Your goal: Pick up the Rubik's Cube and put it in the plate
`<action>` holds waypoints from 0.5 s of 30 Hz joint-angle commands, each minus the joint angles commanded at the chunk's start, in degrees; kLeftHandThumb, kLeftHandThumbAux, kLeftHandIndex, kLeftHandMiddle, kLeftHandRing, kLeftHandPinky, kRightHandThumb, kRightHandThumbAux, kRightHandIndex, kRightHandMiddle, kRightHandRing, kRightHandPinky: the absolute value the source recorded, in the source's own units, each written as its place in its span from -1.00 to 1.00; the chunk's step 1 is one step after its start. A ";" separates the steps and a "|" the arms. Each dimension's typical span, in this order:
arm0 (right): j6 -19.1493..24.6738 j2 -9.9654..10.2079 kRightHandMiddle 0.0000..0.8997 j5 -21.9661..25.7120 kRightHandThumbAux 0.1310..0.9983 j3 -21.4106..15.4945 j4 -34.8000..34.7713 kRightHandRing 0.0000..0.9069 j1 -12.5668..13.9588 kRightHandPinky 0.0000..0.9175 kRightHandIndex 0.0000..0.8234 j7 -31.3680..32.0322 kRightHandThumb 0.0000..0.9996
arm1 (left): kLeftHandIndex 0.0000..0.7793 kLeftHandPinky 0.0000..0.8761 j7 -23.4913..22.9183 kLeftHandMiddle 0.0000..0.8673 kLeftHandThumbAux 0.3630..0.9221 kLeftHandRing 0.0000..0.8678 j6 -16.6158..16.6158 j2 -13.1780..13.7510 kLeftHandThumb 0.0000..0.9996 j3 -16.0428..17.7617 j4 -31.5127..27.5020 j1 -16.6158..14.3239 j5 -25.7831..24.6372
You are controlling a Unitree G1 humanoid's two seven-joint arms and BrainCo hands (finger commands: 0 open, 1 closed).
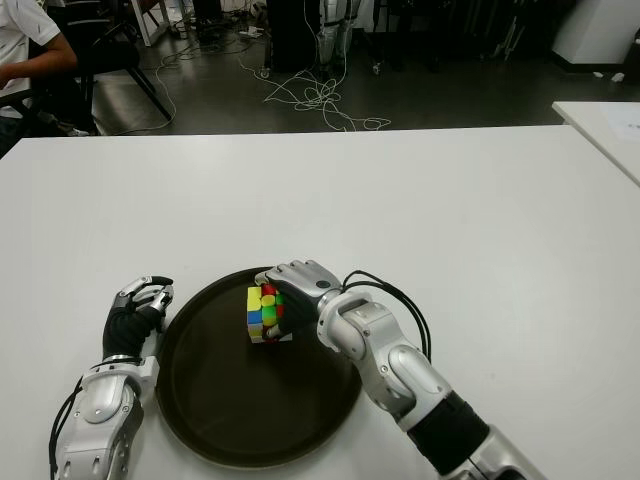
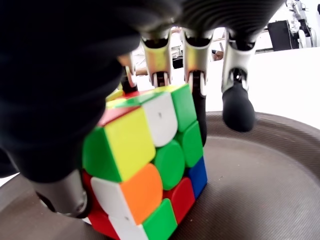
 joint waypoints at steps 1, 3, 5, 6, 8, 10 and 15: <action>-0.05 -0.14 0.51 0.08 0.43 0.08 -0.05 0.60 -0.13 0.55 -0.04 0.55 0.36 | 0.14 0.83 0.05 0.84 0.22 0.87 0.04 0.00 0.42 0.00 -0.01 -0.01 0.07; -0.10 -0.35 0.49 0.27 0.43 0.20 -0.17 0.57 -0.31 0.50 -0.04 1.53 0.36 | 0.14 0.83 0.16 0.84 0.22 0.87 0.10 -0.01 0.42 0.01 -0.01 -0.03 0.18; -0.25 -0.64 0.47 0.58 0.43 0.30 -0.60 0.55 -0.40 0.47 -0.04 2.56 0.35 | 0.14 0.83 0.27 0.84 0.22 0.87 0.08 -0.03 0.42 0.02 0.04 -0.05 0.28; -0.35 -0.78 0.47 0.73 0.43 0.33 -0.88 0.55 -0.42 0.48 -0.04 2.98 0.35 | 0.14 0.83 0.31 0.84 0.22 0.87 0.05 -0.03 0.42 0.02 0.06 -0.06 0.31; -1.18 -1.27 0.50 1.38 0.43 0.19 -1.74 0.57 -0.34 0.50 -0.04 3.62 0.35 | 0.14 0.83 0.41 0.85 0.22 0.87 -0.09 -0.05 0.42 0.04 0.25 -0.11 0.40; -1.70 -1.41 0.54 1.96 0.44 -0.11 -2.14 0.61 -0.22 0.51 -0.04 3.81 0.35 | 0.14 0.83 0.52 0.85 0.22 0.87 -0.19 -0.10 0.42 0.05 0.34 -0.13 0.46; -1.41 -0.97 0.45 6.49 0.44 -2.35 -3.57 0.49 0.52 0.27 -0.05 6.22 0.34 | 0.14 0.82 0.76 0.86 0.22 0.87 -0.42 -0.39 0.42 -0.09 0.20 -0.11 0.59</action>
